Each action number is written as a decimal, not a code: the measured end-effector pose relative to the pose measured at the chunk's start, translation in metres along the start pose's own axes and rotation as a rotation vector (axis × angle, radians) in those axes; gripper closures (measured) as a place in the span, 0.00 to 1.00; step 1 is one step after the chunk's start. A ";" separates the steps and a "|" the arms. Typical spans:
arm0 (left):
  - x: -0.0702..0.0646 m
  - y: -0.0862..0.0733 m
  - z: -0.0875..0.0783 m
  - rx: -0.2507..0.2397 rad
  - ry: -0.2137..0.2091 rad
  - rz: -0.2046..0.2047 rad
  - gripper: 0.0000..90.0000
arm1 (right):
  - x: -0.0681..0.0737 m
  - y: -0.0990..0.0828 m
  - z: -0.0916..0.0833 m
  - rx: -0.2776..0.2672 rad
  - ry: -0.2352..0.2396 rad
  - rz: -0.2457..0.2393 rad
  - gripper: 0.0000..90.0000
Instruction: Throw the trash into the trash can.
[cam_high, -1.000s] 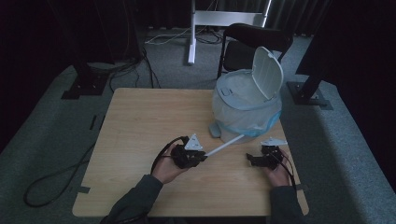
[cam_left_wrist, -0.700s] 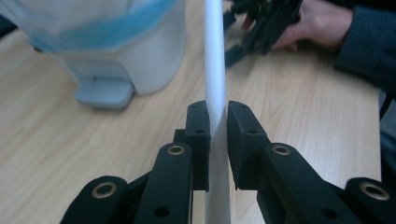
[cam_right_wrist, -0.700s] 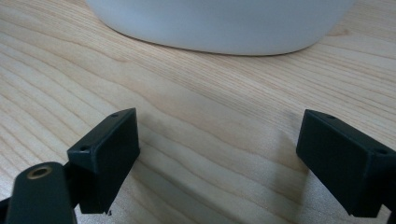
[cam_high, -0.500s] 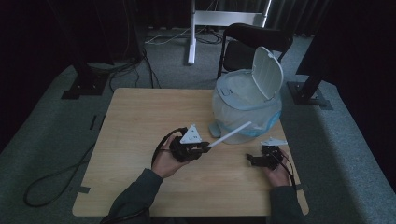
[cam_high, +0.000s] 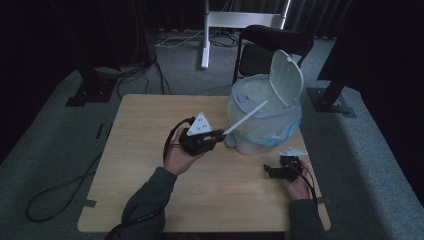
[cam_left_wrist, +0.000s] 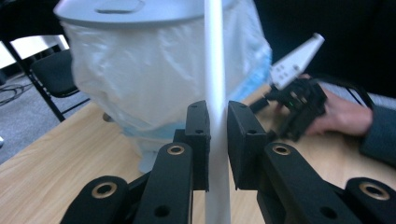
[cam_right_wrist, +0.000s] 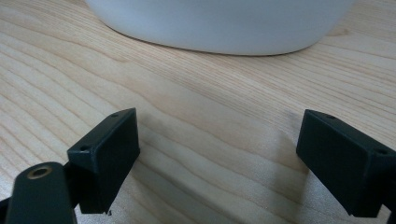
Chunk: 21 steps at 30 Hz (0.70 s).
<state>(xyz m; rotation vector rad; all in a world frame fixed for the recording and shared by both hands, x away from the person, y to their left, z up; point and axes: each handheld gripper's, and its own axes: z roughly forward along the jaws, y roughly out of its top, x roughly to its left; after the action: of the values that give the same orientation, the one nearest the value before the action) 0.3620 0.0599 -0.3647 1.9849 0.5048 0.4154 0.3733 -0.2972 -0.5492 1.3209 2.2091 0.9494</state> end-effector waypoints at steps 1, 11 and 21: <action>0.003 0.001 0.002 0.003 0.007 -0.005 0.88 | 0.000 0.000 0.000 0.001 0.001 0.001 0.13; 0.011 0.000 0.035 0.080 0.015 -0.016 0.88 | 0.000 0.000 0.000 0.001 0.001 0.000 0.13; 0.014 0.002 0.051 0.105 0.009 -0.014 0.88 | 0.000 0.000 0.000 0.000 0.002 0.000 0.13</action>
<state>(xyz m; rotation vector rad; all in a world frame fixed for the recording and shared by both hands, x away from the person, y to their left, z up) 0.3996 0.0277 -0.3847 2.0801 0.5550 0.3961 0.3734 -0.2972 -0.5491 1.3201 2.2106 0.9509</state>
